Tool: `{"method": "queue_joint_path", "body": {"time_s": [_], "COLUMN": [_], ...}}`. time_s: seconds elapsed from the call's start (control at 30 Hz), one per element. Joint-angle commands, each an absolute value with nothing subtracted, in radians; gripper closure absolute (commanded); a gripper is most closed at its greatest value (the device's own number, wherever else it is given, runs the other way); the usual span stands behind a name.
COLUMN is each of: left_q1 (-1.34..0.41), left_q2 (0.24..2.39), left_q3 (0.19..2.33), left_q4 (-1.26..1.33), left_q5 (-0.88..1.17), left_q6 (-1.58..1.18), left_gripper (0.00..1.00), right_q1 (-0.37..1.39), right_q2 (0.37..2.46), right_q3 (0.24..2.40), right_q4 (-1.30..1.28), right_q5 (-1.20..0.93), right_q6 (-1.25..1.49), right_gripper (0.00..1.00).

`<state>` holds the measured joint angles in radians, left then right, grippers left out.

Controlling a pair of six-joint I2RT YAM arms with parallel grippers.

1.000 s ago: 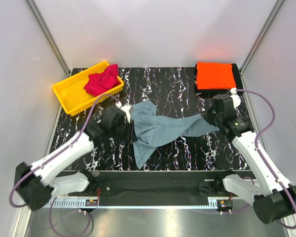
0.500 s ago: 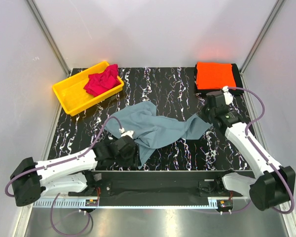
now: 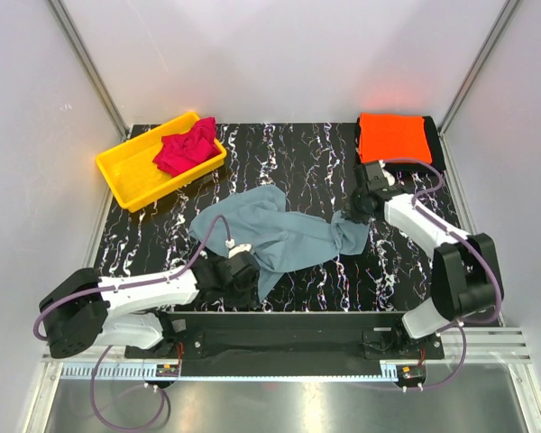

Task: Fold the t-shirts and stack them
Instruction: Flatten the tshirt out

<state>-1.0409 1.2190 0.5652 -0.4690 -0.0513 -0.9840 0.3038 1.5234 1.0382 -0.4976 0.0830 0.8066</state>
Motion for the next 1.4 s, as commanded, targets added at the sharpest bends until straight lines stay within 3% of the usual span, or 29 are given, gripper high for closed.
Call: {"method": "queue_joint_path", "body": {"time_s": [0.0,0.07,0.1,0.13,0.33,0.63,0.9,1.37], "left_q1": [-1.048,-1.048,-1.048,-1.048,-1.048,-1.048,-1.048,-1.048], "left_q2": [1.236,1.249,1.252,1.255,1.226,1.195,1.147,1.111], "left_q3": [0.561,0.561,0.561,0.561,0.563,0.58,0.578,0.58], "left_q4": [-0.41,-0.411,-0.417,-0.426,-0.517,-0.563,-0.563,-0.566], "left_q5": [-0.08,-0.084,-0.093,-0.103,-0.179,-0.215,-0.218,-0.233], "left_q6": [-0.989,-0.977,-0.976,-0.976,-0.986,-0.957,-0.93,-0.899], "left_gripper": [0.63,0.77,0.93,1.0,1.0,1.0,1.0,1.0], "right_q1": [0.295,0.287,0.27,0.259,0.167,0.095,0.064,0.034], "right_q2": [1.569,1.577,1.574,1.568,1.543,1.773,1.884,1.994], "right_q3": [1.12,1.147,1.157,1.166,1.177,1.282,1.374,1.439], "right_q4": [-0.48,-0.503,-0.52,-0.537,-0.595,-0.736,-0.844,-0.948], "right_q5": [0.025,0.026,0.037,0.05,0.106,0.028,0.121,0.104], "right_q6": [0.788,0.787,0.793,0.816,0.951,1.176,1.359,1.43], "right_gripper": [0.76,0.66,0.63,0.59,0.57,0.62,0.64,0.62]}}
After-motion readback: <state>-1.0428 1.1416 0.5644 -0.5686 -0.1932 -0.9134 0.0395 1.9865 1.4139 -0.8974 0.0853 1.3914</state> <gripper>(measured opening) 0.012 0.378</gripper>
